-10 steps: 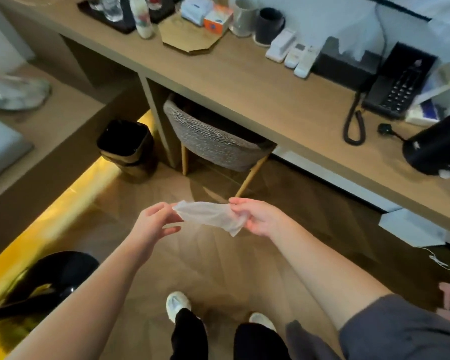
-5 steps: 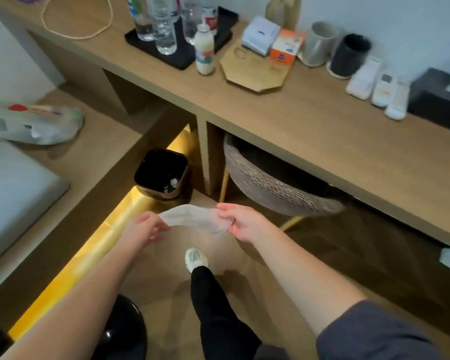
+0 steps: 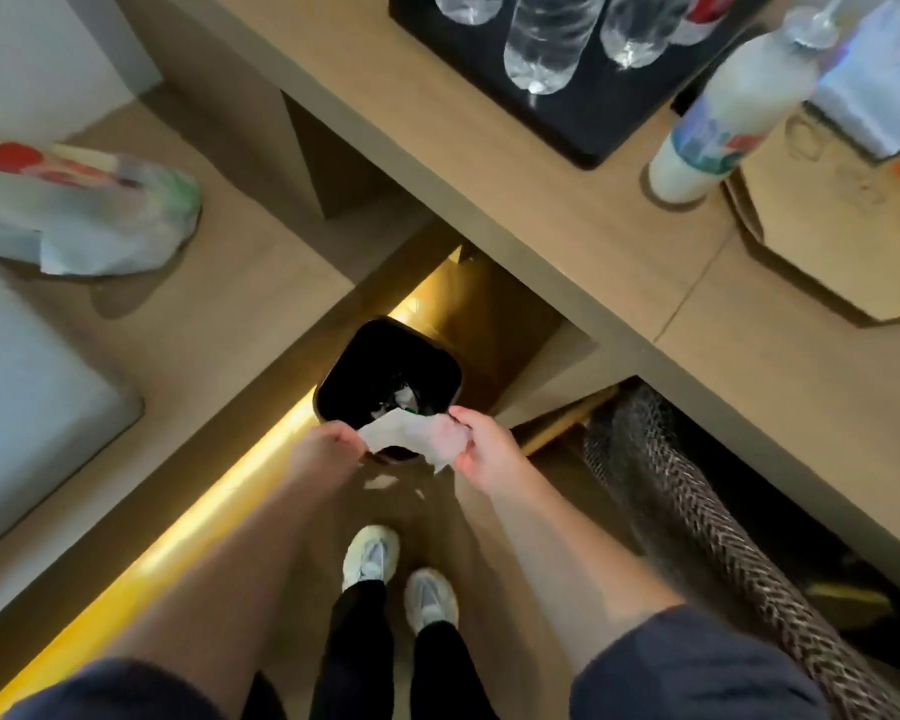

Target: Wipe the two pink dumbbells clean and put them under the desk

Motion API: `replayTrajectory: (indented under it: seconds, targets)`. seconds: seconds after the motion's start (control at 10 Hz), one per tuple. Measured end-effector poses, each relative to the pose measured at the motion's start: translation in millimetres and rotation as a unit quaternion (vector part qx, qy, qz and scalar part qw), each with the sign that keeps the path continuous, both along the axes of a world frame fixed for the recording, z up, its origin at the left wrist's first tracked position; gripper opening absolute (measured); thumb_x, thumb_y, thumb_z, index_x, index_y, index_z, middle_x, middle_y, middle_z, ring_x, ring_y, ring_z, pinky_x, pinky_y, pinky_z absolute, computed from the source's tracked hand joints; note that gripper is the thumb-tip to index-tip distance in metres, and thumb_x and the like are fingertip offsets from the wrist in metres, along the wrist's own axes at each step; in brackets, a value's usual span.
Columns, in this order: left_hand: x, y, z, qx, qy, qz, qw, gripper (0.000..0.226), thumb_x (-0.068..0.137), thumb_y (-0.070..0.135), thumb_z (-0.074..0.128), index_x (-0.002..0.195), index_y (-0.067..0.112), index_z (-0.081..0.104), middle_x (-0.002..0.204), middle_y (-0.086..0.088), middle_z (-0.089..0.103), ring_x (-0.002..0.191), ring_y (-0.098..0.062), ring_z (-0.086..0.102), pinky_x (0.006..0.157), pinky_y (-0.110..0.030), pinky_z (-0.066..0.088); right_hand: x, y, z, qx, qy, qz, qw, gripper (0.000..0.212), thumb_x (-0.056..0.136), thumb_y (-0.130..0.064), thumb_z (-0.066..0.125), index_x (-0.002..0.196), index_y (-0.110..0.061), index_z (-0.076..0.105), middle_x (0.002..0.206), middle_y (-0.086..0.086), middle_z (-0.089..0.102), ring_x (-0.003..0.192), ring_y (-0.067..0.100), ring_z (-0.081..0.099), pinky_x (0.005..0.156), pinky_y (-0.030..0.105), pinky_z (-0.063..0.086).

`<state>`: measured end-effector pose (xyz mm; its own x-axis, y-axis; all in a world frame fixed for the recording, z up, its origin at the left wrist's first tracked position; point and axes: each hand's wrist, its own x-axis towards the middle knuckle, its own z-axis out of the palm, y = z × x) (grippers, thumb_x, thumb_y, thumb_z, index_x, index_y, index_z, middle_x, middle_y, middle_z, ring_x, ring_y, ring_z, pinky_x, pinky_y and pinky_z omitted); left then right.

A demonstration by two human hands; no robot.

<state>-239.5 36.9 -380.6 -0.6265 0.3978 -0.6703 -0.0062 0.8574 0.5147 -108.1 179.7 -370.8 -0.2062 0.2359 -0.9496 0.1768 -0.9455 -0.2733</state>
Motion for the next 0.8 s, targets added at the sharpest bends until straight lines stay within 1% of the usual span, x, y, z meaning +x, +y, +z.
replayTrajectory:
  seconds: [0.1, 0.2, 0.3, 0.4, 0.5, 0.6, 0.7, 0.8]
  targets:
    - [-26.9, 10.6, -45.5, -0.027, 0.02, -0.014, 0.999, 0.016, 0.092, 0.021, 0.057, 0.099, 0.02, 0.072, 0.1, -0.004, 0.067, 0.097, -0.026, 0.062, 0.081, -0.033, 0.051, -24.0, 10.2, -38.4, -0.017, 0.006, -0.015, 1.0, 0.036, 0.1, -0.026, 0.056, 0.128, -0.003, 0.057, 0.102, 0.008, 0.07, 0.102, 0.019, 0.066, 0.08, 0.026, 0.057]
    - [-46.8, 19.8, -82.5, -0.027, 0.033, -0.026, 0.999, 0.016, 0.094, 0.022, 0.055, 0.097, 0.022, 0.071, 0.099, -0.003, 0.067, 0.092, -0.024, 0.062, 0.076, -0.031, 0.049, -39.0, 20.1, -75.7, -0.011, 0.012, -0.025, 1.0, 0.035, 0.103, -0.026, 0.05, 0.134, -0.01, 0.051, 0.103, 0.008, 0.068, 0.114, 0.023, 0.062, 0.101, 0.034, 0.048]
    - [-60.9, 26.2, -110.8, -0.02, 0.053, -0.05, 0.997, 0.018, 0.095, 0.02, 0.053, 0.094, 0.024, 0.071, 0.097, -0.002, 0.07, 0.087, -0.022, 0.063, 0.072, -0.029, 0.048, -50.3, 25.9, -96.4, 0.016, 0.024, -0.014, 1.0, 0.047, 0.104, -0.031, 0.047, 0.148, -0.017, 0.039, 0.134, 0.008, 0.059, 0.135, 0.024, 0.048, 0.106, 0.036, 0.04]
    - [-70.2, 33.3, -131.4, -0.029, 0.058, -0.066, 0.996, 0.022, 0.096, 0.021, 0.049, 0.094, 0.029, 0.07, 0.094, -0.001, 0.069, 0.083, -0.023, 0.064, 0.071, -0.031, 0.053, -57.1, 31.6, -118.2, 0.038, 0.032, 0.035, 0.998, 0.058, 0.104, -0.042, 0.043, 0.156, -0.024, 0.024, 0.159, 0.003, 0.033, 0.149, 0.023, 0.024, 0.118, 0.043, 0.023]
    - [-70.6, 38.9, -153.5, -0.058, 0.029, -0.128, 0.99, 0.026, 0.099, 0.021, 0.049, 0.121, 0.019, 0.062, 0.098, -0.005, 0.067, 0.085, -0.025, 0.063, 0.068, -0.033, 0.049, -59.2, 34.9, -140.3, 0.03, 0.033, 0.071, 0.996, 0.072, 0.098, -0.056, 0.046, 0.157, -0.032, 0.014, 0.164, -0.002, 0.019, 0.151, 0.022, 0.015, 0.121, 0.047, 0.016]
    - [-62.5, 30.7, -161.6, -0.102, -0.022, -0.159, 0.982, 0.055, 0.098, 0.029, 0.055, 0.147, 0.012, 0.035, 0.126, -0.015, 0.059, 0.11, -0.032, 0.06, 0.083, -0.035, 0.052, -51.1, 33.1, -138.2, 0.051, 0.014, 0.122, 0.991, 0.069, 0.099, -0.052, 0.047, 0.157, -0.034, 0.014, 0.163, 0.0, 0.021, 0.15, 0.024, 0.02, 0.119, 0.049, 0.021]
    - [-47.6, 22.5, -136.0, -0.087, -0.052, -0.162, 0.982, 0.06, 0.097, 0.028, 0.057, 0.148, 0.014, 0.031, 0.132, -0.014, 0.056, 0.116, -0.03, 0.057, 0.093, -0.036, 0.052, -36.7, 31.8, -105.1, 0.098, -0.029, 0.223, 0.969, 0.064, 0.101, -0.042, 0.05, 0.156, -0.028, 0.021, 0.161, 0.003, 0.026, 0.146, 0.027, 0.028, 0.116, 0.047, 0.03]
    - [-31.5, 27.2, -74.3, -0.079, -0.025, -0.194, 0.977, 0.058, 0.093, 0.034, 0.058, 0.145, 0.017, 0.038, 0.133, -0.009, 0.058, 0.117, -0.026, 0.057, 0.093, -0.033, 0.049, -15.5, 28.8, -45.2, 0.185, -0.045, 0.344, 0.919, 0.064, 0.101, -0.038, 0.052, 0.155, -0.018, 0.023, 0.161, 0.006, 0.027, 0.146, 0.025, 0.029, 0.115, 0.038, 0.028]
